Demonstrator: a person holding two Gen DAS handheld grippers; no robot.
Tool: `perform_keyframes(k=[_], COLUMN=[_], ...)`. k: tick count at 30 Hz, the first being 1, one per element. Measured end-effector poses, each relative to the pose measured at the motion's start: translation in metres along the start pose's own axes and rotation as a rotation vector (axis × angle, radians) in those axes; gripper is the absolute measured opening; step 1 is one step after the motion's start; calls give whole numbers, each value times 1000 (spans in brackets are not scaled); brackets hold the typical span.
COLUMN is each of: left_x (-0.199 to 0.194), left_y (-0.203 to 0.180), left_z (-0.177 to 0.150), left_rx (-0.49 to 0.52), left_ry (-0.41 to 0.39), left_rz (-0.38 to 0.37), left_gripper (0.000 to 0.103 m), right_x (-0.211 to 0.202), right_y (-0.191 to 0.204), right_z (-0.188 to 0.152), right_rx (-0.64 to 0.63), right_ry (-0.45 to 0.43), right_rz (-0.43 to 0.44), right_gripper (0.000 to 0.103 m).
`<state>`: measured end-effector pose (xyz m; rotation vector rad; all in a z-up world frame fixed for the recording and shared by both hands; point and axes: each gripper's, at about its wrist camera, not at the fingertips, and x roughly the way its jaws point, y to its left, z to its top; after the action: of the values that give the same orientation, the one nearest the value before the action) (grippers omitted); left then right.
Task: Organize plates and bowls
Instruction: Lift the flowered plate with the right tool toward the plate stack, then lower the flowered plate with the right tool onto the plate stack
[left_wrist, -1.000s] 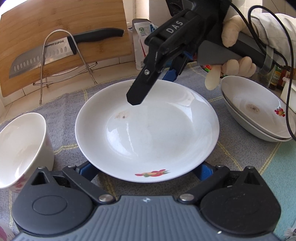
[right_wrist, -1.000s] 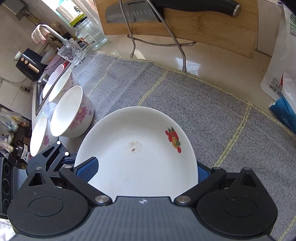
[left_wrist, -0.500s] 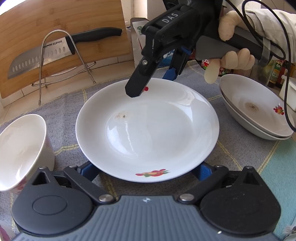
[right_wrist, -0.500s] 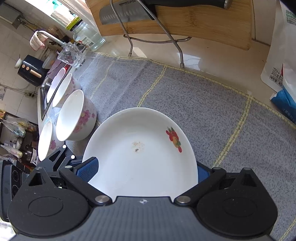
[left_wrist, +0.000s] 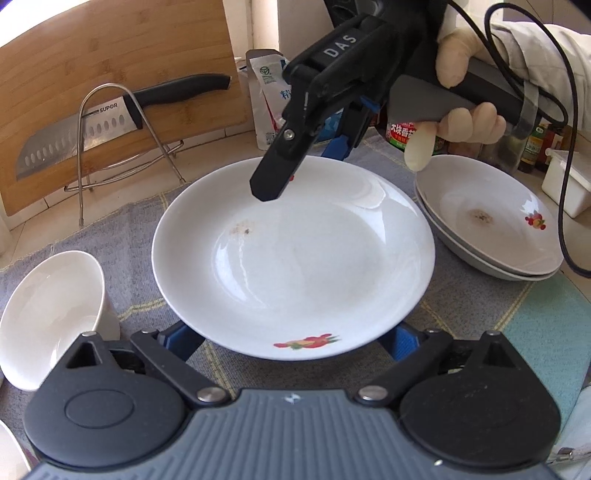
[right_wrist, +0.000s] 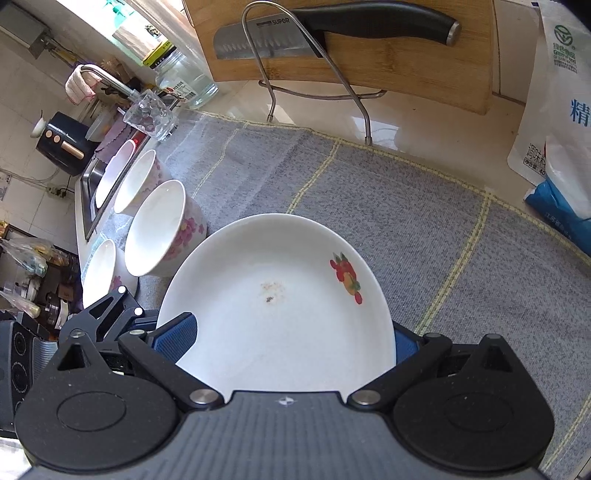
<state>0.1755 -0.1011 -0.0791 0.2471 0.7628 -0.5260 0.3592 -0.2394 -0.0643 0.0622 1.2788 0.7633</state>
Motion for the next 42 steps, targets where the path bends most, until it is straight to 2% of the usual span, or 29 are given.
perform_keyframes(k=[15, 30, 42], left_x=[-21, -16, -2], left_y=[-14, -53, -75], left_z=[10, 24, 29], left_rx=[76, 210, 314], left_ry=[-21, -31, 3], left_rz=[-65, -237, -356], left_gripper=[98, 98, 98], right_x=[-39, -91, -111], right_y=[18, 10, -6], right_z=[-33, -105, -164], right_rx=[38, 192, 331], right_ry=[-95, -212, -270], right_rz=[-43, -144, -189], right_gripper=[103, 103, 103])
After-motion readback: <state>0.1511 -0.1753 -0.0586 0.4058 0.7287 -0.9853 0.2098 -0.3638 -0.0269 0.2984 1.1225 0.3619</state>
